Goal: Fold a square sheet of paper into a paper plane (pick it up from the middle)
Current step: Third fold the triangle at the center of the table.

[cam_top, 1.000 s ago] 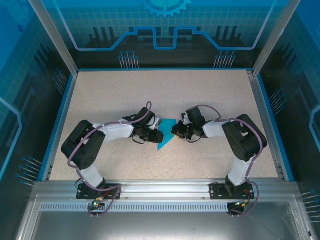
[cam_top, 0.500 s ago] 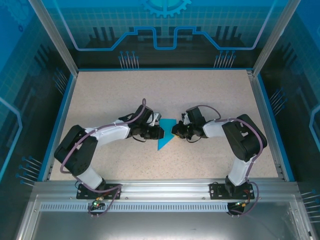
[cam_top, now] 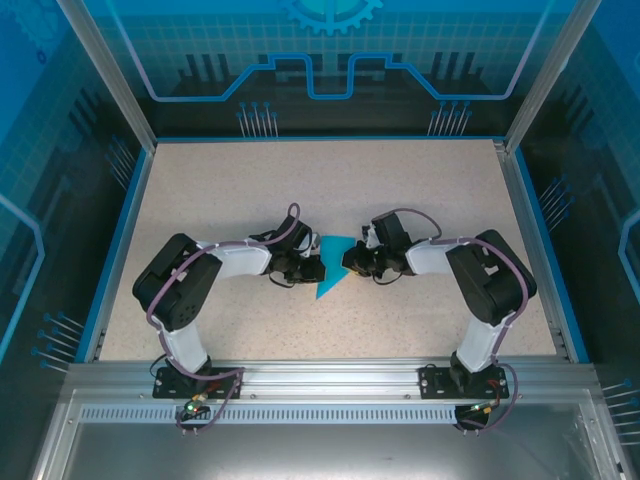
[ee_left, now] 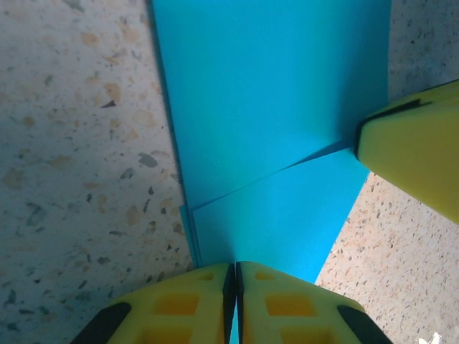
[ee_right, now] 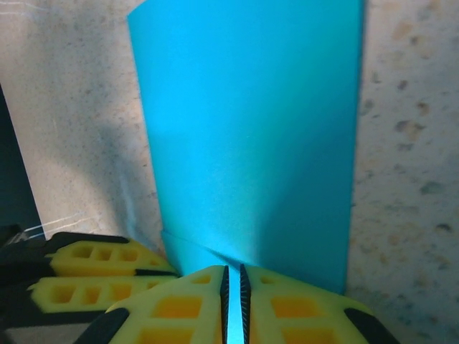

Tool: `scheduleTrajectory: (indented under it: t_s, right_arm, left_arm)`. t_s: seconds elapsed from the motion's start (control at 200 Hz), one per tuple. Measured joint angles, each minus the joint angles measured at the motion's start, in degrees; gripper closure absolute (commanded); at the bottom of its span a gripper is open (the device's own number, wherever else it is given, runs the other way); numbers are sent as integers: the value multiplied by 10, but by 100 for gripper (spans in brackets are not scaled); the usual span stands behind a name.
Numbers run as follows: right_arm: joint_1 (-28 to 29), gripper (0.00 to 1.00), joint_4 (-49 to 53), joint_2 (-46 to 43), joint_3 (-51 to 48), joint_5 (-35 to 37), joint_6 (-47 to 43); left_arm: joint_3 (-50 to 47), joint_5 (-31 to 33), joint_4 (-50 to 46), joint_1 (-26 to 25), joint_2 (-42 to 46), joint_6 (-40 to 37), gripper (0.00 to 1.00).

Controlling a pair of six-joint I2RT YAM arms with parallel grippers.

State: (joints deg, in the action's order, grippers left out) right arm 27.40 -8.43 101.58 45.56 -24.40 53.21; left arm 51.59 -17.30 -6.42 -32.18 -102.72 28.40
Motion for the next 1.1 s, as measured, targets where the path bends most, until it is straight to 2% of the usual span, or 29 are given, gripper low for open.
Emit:
scheduleTrajectory:
  t_s: [0.135,0.275,0.55,0.705,0.87,1.0,1.1]
  right_arm:
    - [15,84,19,-37,14,2,-13]
    - [40,85,17,-38,30,2,-14]
    - [49,87,-1,15,22,12,-1]
    - [48,87,-6,35,20,14,-1]
    - [48,87,-15,35,16,14,-1]
    - [48,87,-15,35,16,14,-1]
    - [48,87,-15,35,16,14,-1]
  left_arm:
    - [-8,1,11,0,4,0,87]
    - [-11,1,15,0,6,0,86]
    - [-11,1,16,0,8,0,85]
    - [-12,1,12,0,13,0,82]
    - [-13,5,-19,0,52,0,80]
    - [-13,-28,-18,0,105,8,80]
    - [-12,-71,-5,0,105,29,80]
